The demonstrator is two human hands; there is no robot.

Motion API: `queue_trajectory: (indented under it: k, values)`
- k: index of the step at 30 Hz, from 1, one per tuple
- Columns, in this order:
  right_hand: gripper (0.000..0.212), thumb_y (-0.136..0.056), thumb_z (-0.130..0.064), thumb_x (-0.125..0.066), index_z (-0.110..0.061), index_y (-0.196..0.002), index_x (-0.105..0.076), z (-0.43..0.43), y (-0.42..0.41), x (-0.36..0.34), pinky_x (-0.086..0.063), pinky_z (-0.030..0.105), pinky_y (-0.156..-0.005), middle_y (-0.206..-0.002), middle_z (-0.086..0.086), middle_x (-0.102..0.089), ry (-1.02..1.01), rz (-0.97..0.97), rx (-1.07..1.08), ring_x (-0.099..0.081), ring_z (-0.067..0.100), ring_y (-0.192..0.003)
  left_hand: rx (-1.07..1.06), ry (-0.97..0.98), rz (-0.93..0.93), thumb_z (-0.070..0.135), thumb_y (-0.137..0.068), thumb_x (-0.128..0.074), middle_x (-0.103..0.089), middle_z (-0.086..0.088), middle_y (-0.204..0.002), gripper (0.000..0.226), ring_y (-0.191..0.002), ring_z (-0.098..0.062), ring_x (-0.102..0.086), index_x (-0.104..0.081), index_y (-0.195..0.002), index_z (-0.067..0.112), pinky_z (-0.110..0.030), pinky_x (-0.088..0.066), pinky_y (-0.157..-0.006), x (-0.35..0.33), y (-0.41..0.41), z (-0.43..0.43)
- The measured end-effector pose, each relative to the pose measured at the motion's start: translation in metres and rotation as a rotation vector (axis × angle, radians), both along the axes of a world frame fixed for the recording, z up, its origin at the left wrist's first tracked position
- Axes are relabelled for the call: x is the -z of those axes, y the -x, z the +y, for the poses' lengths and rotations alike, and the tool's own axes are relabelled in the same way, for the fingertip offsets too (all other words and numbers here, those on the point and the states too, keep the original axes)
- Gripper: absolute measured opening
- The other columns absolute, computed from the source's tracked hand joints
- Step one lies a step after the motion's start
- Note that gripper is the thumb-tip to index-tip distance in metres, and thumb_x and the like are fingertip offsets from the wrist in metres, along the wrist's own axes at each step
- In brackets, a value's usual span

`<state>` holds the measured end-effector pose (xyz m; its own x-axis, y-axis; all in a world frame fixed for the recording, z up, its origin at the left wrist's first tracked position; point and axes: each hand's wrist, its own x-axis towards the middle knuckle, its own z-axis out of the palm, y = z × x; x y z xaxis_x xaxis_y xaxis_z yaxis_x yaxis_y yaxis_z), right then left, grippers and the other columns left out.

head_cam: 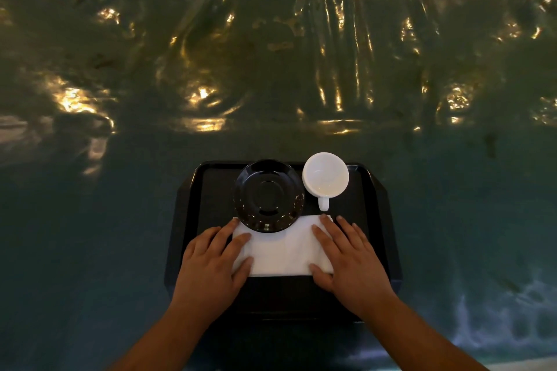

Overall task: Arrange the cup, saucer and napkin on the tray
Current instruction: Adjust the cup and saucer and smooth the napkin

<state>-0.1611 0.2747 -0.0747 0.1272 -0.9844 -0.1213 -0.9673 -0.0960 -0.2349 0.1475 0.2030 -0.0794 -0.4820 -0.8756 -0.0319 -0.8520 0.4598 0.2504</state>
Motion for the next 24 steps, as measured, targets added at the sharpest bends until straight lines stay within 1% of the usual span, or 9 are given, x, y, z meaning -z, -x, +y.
queue_trajectory:
  k: [5, 12, 16, 20, 22, 24]
  values:
    - [0.069, -0.098, -0.061, -0.046, -0.020, -0.154, -0.043, -0.001, 0.001, -0.001, -0.026, 0.054, -0.121, -0.166, 0.004, -0.032, 0.001, -0.008, -0.007, -0.027, 0.030, -0.152, 0.006, -0.001, -0.002, 0.058, -0.094, -0.050, -0.050, 0.000, -0.152, 0.049, -0.129, -0.028, -0.048, -0.060, -0.134, 0.033, -0.049, -0.040, -0.105, -0.003, 0.000, -0.002]
    - [0.068, -0.097, -0.060, -0.048, -0.019, -0.151, -0.047, -0.002, 0.001, 0.001, -0.022, 0.052, -0.120, -0.163, 0.006, -0.038, 0.043, -0.009, -0.014, -0.032, 0.032, -0.149, 0.012, -0.008, -0.005, 0.057, -0.094, -0.048, -0.051, 0.001, -0.151, 0.047, -0.129, -0.027, -0.048, -0.060, -0.133, 0.034, -0.050, -0.042, -0.103, -0.004, 0.001, -0.005]
    - [0.067, -0.095, -0.058, -0.050, -0.017, -0.148, -0.052, -0.002, -0.002, -0.005, -0.032, 0.054, -0.118, -0.160, 0.007, -0.043, 0.041, -0.012, -0.002, -0.036, 0.033, -0.146, 0.002, -0.021, 0.009, 0.056, -0.092, -0.052, -0.056, 0.002, -0.146, 0.045, -0.125, -0.024, -0.051, -0.066, -0.126, 0.030, -0.048, -0.045, -0.100, -0.013, 0.002, -0.009]
    - [0.057, -0.094, -0.052, -0.056, -0.016, -0.138, -0.058, -0.007, -0.005, -0.019, -0.041, 0.048, -0.111, -0.145, 0.007, -0.056, 0.124, -0.071, 0.066, -0.048, 0.030, -0.134, -0.042, -0.022, 0.048, 0.056, -0.092, -0.051, -0.066, 0.003, -0.131, 0.044, -0.116, -0.021, -0.060, -0.073, -0.113, 0.025, -0.046, -0.049, -0.096, -0.030, 0.005, -0.021]
    - [0.050, -0.094, -0.049, -0.060, -0.016, -0.132, -0.061, -0.014, -0.006, -0.029, -0.045, 0.046, -0.107, -0.137, 0.006, -0.059, 0.180, -0.112, 0.088, -0.051, 0.027, -0.128, -0.057, -0.015, 0.083, 0.056, -0.091, -0.052, -0.066, 0.004, -0.129, 0.043, -0.114, -0.021, -0.060, -0.072, -0.113, 0.024, -0.045, -0.049, -0.095, -0.038, 0.009, -0.028]
    - [0.047, -0.095, -0.045, -0.064, -0.014, -0.130, -0.064, -0.023, -0.008, -0.038, -0.046, 0.046, -0.105, -0.132, 0.007, -0.061, 0.233, -0.139, 0.092, -0.053, 0.026, -0.124, -0.062, -0.018, 0.111, 0.057, -0.091, -0.053, -0.063, 0.004, -0.134, 0.044, -0.119, -0.020, -0.057, -0.069, -0.118, 0.025, -0.044, -0.048, -0.097, -0.045, 0.013, -0.034]
